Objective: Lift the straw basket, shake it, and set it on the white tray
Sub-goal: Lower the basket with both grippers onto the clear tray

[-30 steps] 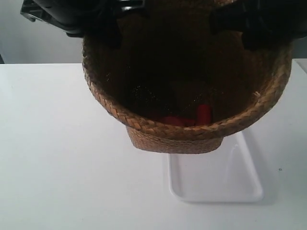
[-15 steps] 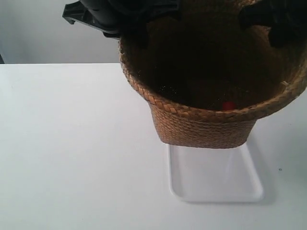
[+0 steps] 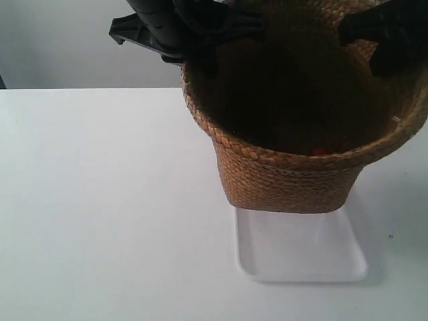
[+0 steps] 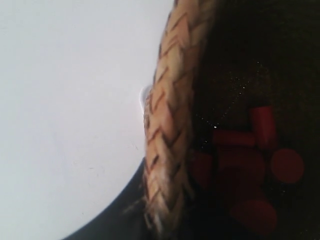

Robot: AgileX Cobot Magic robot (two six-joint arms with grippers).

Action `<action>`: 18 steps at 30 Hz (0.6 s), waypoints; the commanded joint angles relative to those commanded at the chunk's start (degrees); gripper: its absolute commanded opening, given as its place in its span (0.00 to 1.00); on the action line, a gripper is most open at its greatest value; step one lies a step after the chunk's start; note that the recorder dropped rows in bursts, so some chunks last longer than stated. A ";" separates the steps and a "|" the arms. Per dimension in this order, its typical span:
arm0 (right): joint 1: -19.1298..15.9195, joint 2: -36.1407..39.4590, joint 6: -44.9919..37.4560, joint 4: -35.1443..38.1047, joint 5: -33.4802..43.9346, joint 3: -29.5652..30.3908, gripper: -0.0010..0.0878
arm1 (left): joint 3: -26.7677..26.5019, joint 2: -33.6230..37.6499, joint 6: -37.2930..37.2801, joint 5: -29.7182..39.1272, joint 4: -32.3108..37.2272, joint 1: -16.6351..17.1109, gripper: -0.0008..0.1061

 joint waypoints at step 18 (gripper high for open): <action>0.00 5.94 0.02 -9.34 6.32 -2.51 0.01 | 0.00 3.88 0.10 -0.93 -4.01 1.92 0.01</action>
